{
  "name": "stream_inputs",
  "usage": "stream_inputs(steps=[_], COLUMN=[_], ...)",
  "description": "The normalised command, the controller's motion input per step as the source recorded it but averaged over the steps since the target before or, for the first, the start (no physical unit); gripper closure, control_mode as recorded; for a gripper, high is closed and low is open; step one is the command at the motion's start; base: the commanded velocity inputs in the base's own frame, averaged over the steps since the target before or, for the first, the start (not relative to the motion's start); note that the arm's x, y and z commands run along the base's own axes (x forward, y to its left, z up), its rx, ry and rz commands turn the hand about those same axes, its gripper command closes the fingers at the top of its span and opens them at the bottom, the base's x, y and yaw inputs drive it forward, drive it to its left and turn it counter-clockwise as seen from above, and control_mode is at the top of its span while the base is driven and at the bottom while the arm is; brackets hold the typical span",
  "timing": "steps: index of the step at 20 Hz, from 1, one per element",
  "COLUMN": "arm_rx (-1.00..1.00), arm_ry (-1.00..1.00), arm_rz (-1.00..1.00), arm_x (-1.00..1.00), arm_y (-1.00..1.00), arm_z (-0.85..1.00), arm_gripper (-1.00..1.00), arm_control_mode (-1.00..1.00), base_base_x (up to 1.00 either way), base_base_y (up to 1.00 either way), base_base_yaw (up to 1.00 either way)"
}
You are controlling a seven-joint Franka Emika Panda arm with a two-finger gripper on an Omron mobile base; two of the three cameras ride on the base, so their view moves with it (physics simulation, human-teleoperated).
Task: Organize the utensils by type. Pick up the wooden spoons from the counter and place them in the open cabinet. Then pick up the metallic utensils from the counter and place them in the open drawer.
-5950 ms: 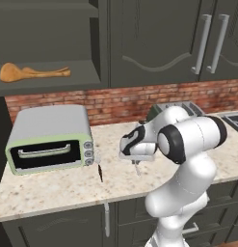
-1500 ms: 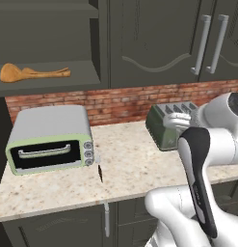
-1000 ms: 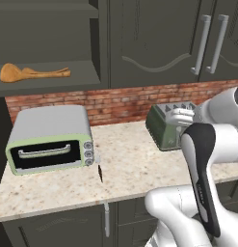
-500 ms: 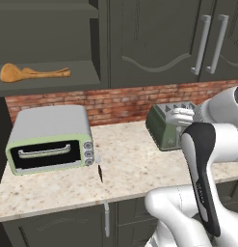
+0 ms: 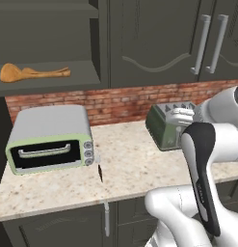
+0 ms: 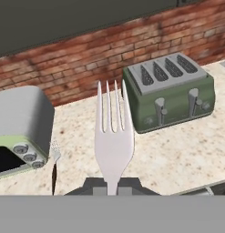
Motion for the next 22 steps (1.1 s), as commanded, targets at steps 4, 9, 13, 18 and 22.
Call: stream_inputs(steps=[4, 9, 13, 18, 22], arm_rx=[0.0, 0.0, 0.0, 0.0, 0.0], arm_ry=[0.0, 0.0, 0.0, 0.0, 0.0], arm_rz=[0.0, 0.0, 0.0, 0.0, 0.0], arm_x=[0.0, 0.0, 0.0, 0.0, 0.0], arm_y=[0.0, 0.0, 0.0, 0.0, 0.0], arm_z=[0.0, 0.0, 0.0, 0.0, 0.0], arm_gripper=[1.0, 1.0, 1.0, 1.0, 1.0], arm_control_mode=[1.0, 1.0, 1.0, 1.0, 1.0], base_base_x=[-0.49, -0.53, -0.44, -0.47, -0.48], base_base_y=[-0.03, -0.01, -0.03, -0.16, -0.32], base_base_yaw=[0.0, -0.02, -0.06, -0.08, -0.09])
